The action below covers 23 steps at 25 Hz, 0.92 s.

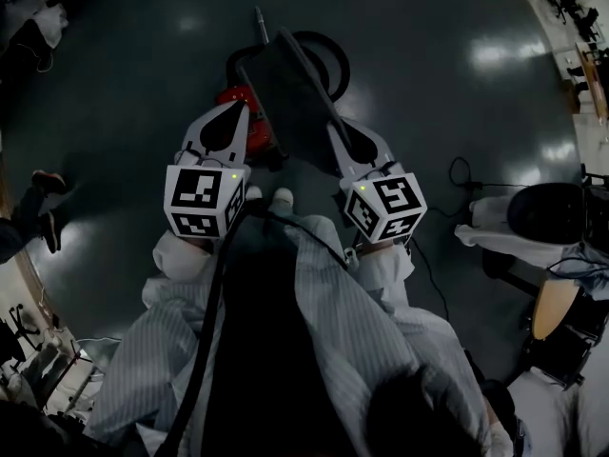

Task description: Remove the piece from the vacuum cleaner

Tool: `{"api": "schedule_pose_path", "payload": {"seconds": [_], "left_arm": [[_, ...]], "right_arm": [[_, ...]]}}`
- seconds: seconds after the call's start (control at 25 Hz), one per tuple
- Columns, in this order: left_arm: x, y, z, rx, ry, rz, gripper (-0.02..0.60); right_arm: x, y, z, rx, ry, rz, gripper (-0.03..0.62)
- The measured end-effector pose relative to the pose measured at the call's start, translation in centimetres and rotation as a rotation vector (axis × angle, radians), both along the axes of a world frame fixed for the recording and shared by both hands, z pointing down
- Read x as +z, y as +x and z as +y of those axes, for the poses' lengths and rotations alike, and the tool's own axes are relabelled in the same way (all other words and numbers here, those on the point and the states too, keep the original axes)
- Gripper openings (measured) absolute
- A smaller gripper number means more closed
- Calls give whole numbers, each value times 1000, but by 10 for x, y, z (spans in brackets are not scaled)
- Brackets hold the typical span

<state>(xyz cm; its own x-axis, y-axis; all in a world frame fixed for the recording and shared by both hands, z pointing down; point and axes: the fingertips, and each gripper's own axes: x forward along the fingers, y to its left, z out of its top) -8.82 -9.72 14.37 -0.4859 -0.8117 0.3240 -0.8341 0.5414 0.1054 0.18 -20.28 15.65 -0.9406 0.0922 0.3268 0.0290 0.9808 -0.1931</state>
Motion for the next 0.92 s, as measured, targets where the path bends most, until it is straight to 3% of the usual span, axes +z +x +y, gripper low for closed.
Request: {"api": "schedule_pose_path", "payload": {"seconds": [0.92], "left_arm": [[-15,-21,-12,-5,-2,-6,3]], "right_arm": [[-12,-22,-7,-21,-16,-5,25]]}}
